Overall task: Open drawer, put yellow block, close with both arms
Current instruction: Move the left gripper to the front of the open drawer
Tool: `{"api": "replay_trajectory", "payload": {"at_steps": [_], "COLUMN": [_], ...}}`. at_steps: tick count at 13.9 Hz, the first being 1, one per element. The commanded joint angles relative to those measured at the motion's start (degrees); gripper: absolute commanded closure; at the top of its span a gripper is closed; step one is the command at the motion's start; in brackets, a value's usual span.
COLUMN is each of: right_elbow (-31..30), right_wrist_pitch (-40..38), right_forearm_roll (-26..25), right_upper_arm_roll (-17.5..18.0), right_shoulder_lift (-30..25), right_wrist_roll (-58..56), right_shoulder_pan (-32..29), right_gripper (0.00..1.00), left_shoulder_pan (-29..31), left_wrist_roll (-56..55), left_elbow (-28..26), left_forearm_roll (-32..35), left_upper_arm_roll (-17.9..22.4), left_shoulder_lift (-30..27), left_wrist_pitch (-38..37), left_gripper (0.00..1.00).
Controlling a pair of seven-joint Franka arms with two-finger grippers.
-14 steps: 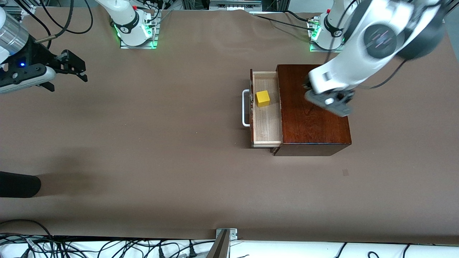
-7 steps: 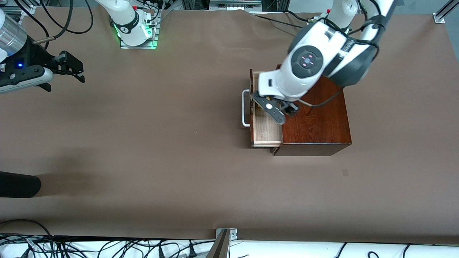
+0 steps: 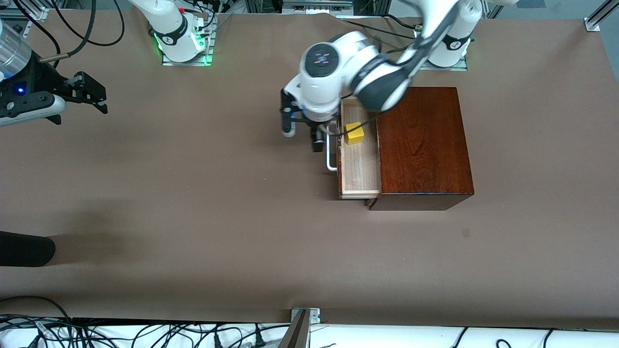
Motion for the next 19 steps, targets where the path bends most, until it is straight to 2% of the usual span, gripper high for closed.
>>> {"api": "replay_trajectory", "payload": {"at_steps": [1,3,6,8,13,16,19], "right_elbow": [0.6,0.6,0.6,0.6,0.7,0.7,0.7], "right_wrist_pitch": [-0.2,-0.3,-0.2,0.2,1.7,1.9,2.1], "right_forearm_roll": [-0.6,-0.6,-0.6,-0.4,-0.1,-0.1,0.0], "right_upper_arm_roll": [-0.1,-0.2,-0.8,-0.9,-1.1,-1.1,-1.2], "right_shoulder_lift": [0.1,0.1,0.3,0.4,1.1,1.2,1.2], "right_wrist_roll": [0.7,0.8,0.8,0.9,0.9,0.9,0.9], "right_shoulder_pan": [-0.3,-0.3,-0.3,-0.3,-0.3,-0.3,-0.3], "right_gripper": [0.00,0.00,0.00,0.00,0.00,0.00,0.00], "left_shoulder_pan": [-2.1,-2.6,-2.2,-2.1,2.0,4.2,7.2], "left_wrist_roll": [3.7,3.5,3.5,3.1,3.7,3.8,3.8], "left_elbow": [1.8,1.1,0.8,0.8,0.7,0.7,0.7], "left_forearm_roll": [3.5,6.1,6.2,6.2,7.9,7.6,6.9], "left_upper_arm_roll": [0.5,0.8,1.0,1.2,1.4,1.0,0.9], "left_shoulder_lift": [3.7,3.3,3.1,2.5,1.8,1.8,1.8], "left_wrist_pitch": [1.3,-1.2,-5.6,-11.7,-17.6,-18.6,-22.6], "left_gripper": [0.00,0.00,0.00,0.00,0.00,0.00,0.00]}}
